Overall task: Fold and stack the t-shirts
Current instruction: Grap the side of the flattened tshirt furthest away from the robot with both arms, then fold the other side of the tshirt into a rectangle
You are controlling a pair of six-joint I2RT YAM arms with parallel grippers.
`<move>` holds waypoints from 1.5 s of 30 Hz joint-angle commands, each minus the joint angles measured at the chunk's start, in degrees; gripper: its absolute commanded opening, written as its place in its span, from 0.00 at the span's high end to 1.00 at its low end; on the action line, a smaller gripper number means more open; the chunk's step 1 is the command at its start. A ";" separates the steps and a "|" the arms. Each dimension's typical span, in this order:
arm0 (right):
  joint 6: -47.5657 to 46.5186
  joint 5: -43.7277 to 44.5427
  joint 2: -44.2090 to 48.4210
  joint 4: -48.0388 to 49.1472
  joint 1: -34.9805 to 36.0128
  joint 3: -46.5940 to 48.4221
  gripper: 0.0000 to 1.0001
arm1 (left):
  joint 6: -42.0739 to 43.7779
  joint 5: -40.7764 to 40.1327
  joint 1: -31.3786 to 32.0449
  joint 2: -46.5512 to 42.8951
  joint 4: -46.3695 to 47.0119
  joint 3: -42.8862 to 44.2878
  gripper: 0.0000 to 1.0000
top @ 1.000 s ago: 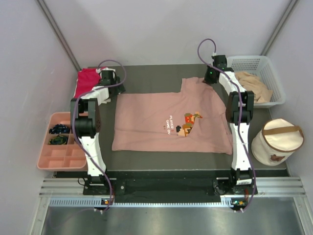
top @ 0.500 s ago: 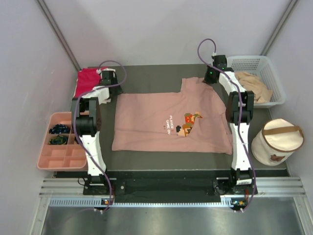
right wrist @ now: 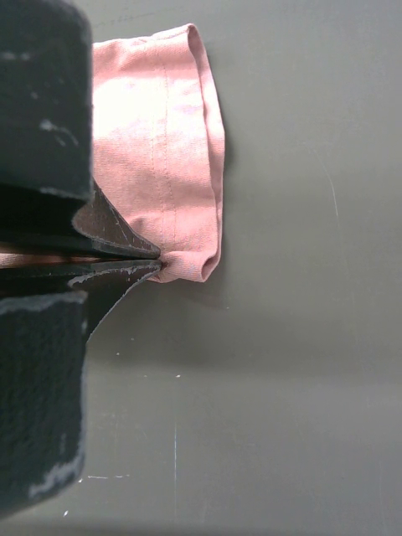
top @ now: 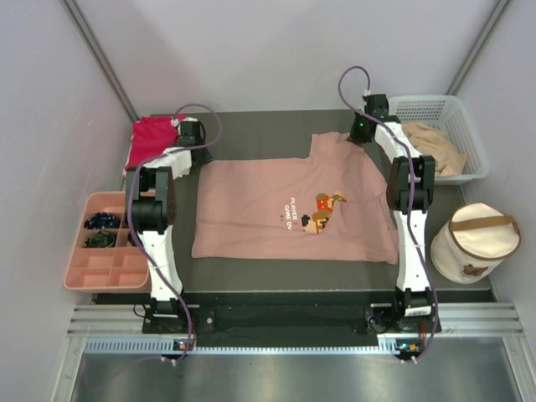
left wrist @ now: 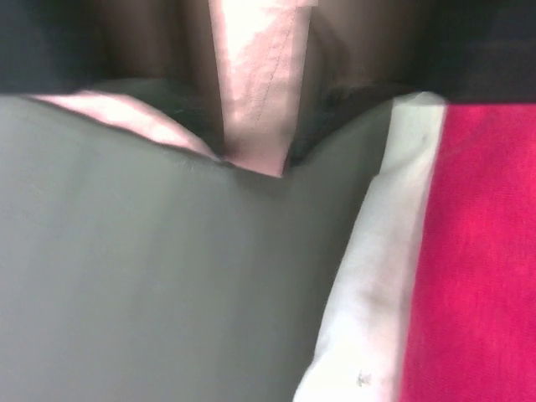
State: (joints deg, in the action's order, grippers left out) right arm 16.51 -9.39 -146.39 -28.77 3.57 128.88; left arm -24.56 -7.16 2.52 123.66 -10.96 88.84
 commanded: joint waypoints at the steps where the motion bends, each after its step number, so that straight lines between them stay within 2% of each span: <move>1: -0.17 -0.81 3.48 0.39 -0.50 0.14 1.00 | -0.40 -0.40 0.11 1.67 -3.54 0.28 0.74; 3: -0.08 -0.81 3.39 0.39 -0.58 0.14 1.00 | -0.40 -0.66 0.11 1.68 -3.80 0.37 0.87; 4: -0.08 -0.81 3.48 0.39 -0.59 0.06 1.00 | -0.40 -0.84 0.11 1.68 -3.98 0.28 0.99; 5: -0.08 -0.81 3.39 0.39 -0.50 0.14 1.00 | -0.49 -1.19 0.11 1.59 -4.07 0.28 1.00; 12: 0.01 -0.46 4.27 0.73 -0.59 -0.64 1.00 | -0.32 -2.60 0.11 0.01 -4.95 -0.24 1.00; 24: 0.10 2.27 13.13 1.00 -0.50 -6.09 1.00 | -0.93 -1.72 0.11 -6.75 -5.65 -2.61 1.00; 36: 0.36 4.99 25.44 0.74 -0.50 -19.18 1.00 | -1.72 -0.84 0.11 -14.04 -7.14 -7.89 1.00; 45: 2.47 7.80 37.83 -0.67 -0.50 -32.71 1.00 | -1.72 -1.28 0.02 -21.78 -8.99 -12.28 1.00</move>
State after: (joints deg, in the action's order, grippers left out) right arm 17.56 -3.95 -116.53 -29.54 3.51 100.36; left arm -25.87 -8.10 2.68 107.87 -19.33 78.37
